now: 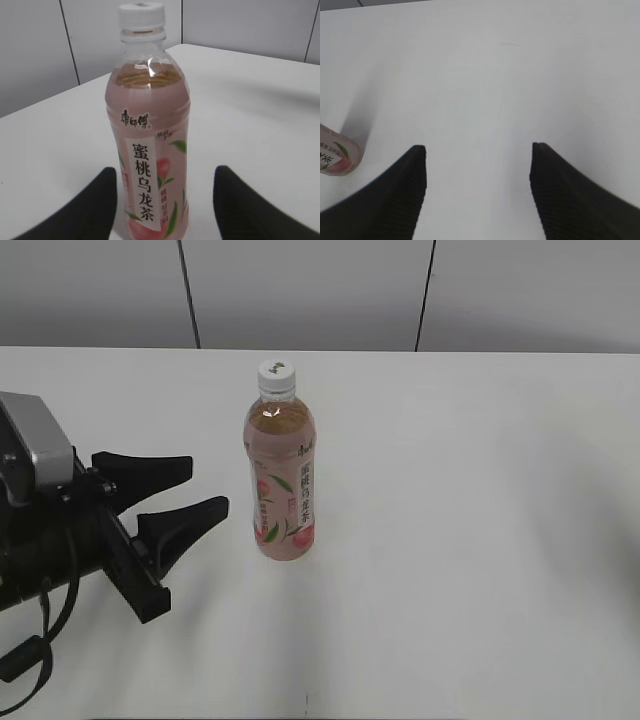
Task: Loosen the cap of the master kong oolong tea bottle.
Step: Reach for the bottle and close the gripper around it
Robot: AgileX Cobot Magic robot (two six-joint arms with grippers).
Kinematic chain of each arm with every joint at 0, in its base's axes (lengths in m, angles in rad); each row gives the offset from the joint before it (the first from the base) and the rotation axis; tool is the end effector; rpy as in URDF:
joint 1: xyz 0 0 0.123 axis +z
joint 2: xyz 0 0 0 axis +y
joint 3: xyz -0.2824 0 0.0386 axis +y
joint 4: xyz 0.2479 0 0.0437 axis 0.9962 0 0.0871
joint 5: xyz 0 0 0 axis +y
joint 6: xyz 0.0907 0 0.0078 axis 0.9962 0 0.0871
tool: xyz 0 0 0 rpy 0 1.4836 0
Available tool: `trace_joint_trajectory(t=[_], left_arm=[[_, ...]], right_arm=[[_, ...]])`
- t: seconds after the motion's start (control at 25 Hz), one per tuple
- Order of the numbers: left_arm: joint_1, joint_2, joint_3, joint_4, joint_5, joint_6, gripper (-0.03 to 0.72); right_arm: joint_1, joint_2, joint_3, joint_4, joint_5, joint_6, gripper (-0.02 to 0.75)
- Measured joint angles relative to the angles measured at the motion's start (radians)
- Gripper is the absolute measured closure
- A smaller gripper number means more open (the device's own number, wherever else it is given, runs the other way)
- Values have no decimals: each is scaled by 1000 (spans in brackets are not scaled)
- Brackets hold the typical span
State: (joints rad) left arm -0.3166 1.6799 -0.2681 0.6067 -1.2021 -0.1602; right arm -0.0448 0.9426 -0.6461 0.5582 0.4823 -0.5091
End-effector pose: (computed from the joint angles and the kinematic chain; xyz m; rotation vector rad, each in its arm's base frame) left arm 0.2008 -0.1167 0.1467 0.7480 1.6161 -0.6605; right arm 0.1873 0.0141 0.2917 -0.0941 2.1844 0.2451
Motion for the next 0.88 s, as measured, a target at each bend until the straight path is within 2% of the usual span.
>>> trace_joint_trajectory(t=[0.24, 0.4, 0.52, 0.88], left_arm=[[0, 0, 0, -20, -2, 0, 307], [0, 0, 0, -83, -2, 0, 232], [0, 4, -5, -91, -3, 0, 185], [0, 82, -10, -87, -6, 0, 172]], right_arm=[[0, 0, 0, 0, 0, 0, 244], [0, 0, 0, 0, -1, 0, 244], [0, 0, 0, 0, -1, 0, 244], [0, 0, 0, 0, -1, 0, 244]])
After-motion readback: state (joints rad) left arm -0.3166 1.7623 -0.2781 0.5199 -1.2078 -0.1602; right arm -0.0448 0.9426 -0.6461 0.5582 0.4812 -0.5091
